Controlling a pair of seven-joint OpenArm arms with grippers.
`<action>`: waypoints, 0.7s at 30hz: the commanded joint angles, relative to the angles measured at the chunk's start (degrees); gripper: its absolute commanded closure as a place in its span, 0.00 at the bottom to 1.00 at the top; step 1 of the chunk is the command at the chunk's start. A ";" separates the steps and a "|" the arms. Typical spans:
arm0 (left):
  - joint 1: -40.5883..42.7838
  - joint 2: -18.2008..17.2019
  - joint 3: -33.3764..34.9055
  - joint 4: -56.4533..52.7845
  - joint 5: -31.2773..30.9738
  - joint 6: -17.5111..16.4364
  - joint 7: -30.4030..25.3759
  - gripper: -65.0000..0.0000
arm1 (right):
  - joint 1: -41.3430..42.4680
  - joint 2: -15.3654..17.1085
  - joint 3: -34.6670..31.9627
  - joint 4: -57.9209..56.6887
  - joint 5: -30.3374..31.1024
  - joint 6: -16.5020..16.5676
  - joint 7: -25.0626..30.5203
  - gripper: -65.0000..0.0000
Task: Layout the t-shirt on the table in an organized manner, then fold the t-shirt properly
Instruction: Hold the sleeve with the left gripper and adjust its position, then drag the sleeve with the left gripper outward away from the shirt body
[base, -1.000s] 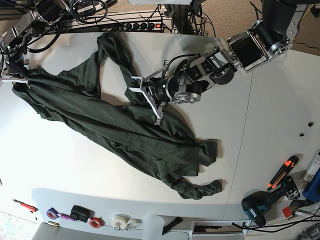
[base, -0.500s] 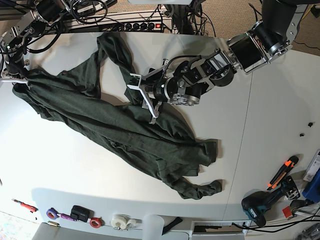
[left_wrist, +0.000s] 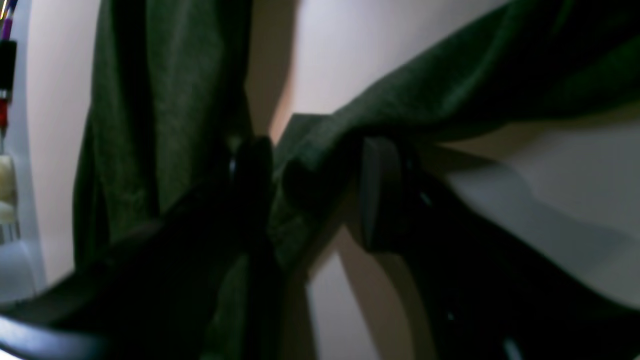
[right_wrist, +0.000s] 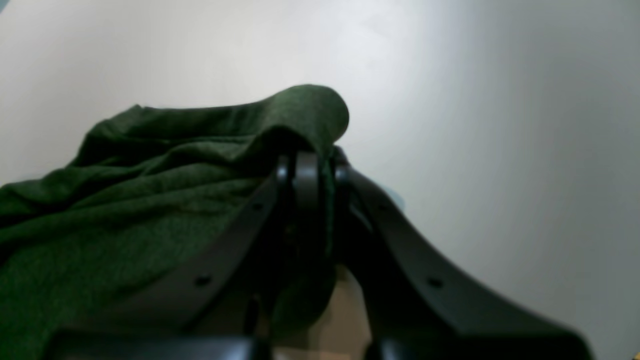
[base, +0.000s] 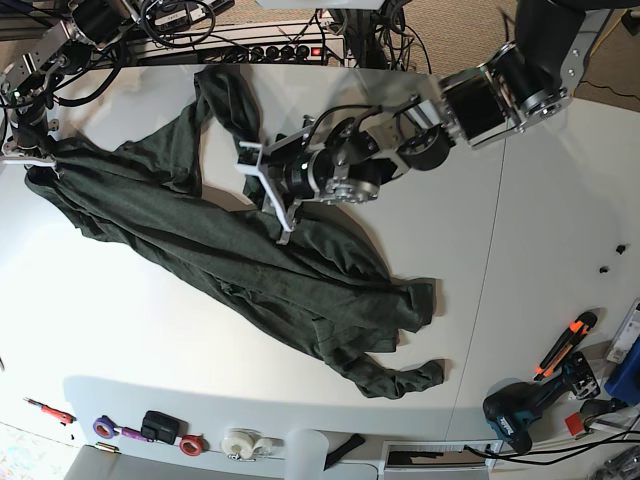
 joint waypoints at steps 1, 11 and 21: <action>0.37 -0.55 0.74 -2.62 2.21 -2.49 5.09 0.61 | 0.48 1.29 0.11 0.98 0.55 0.37 1.25 1.00; -0.26 -0.90 0.68 -4.13 0.87 -5.84 7.50 1.00 | 0.48 1.29 0.11 1.01 0.57 0.37 1.31 1.00; 0.57 -7.37 0.68 -0.66 -12.15 -11.38 20.55 1.00 | 0.52 1.31 0.11 1.01 0.57 0.37 1.97 1.00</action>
